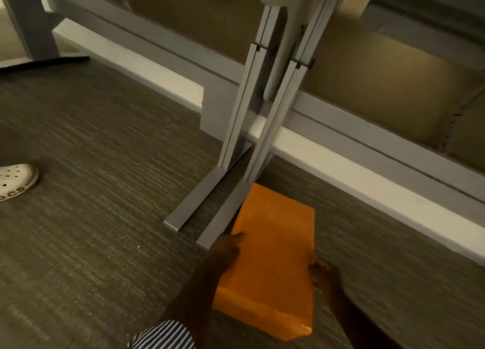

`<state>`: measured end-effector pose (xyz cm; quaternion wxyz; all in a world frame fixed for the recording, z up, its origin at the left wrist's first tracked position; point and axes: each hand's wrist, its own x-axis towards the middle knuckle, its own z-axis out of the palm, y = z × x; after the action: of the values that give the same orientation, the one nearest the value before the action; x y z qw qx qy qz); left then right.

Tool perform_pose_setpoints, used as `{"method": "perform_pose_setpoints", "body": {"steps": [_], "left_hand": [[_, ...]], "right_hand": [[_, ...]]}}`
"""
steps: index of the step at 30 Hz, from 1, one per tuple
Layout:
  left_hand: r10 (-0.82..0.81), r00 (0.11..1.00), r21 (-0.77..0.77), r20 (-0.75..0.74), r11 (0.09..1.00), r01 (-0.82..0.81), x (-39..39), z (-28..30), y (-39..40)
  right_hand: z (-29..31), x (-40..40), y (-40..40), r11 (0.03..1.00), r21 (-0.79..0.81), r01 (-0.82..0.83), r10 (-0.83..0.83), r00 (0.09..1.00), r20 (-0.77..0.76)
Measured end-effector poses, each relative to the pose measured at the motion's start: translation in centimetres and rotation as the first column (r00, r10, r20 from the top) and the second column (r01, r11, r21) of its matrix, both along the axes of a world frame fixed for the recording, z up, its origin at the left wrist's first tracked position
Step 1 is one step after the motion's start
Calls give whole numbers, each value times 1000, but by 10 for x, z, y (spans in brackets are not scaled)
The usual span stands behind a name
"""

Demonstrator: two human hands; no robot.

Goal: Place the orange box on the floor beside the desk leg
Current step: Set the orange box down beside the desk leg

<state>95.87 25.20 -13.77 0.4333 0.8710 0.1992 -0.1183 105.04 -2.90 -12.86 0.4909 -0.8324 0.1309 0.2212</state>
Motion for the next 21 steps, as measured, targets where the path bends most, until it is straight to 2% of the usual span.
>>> {"method": "perform_pose_setpoints", "body": {"steps": [4,7,9,12,14,16,18,20,21], "left_hand": [[-20,999,52,48,999,17,7,17,5],[-50,998,142,29,989,45,1,22,11],[-108,994,164,-3,981,107,11,4,0],[-87,996,163,-19,983,89,13,6,15],[-59,998,162,9,985,57,20,8,22],[-48,999,183,21,982,43,23,7,31],[-82,997,246,-5,966,81,25,10,36],[-111,992,364,-66,923,128,28,17,38],[-134,986,451,-101,877,166,29,24,37]], "right_hand": [[11,16,7,990,-101,-101,113,986,122],[17,15,12,961,-202,-191,221,966,138],[-10,18,-6,973,-162,-165,183,978,102],[-8,29,6,976,-123,-178,188,979,82],[2,39,15,961,-165,-223,245,961,131],[12,43,27,880,-340,-331,406,896,180],[25,45,39,762,-533,-368,533,825,191],[35,47,52,589,-708,-390,659,738,142],[41,47,60,464,-783,-415,732,677,74]]}}
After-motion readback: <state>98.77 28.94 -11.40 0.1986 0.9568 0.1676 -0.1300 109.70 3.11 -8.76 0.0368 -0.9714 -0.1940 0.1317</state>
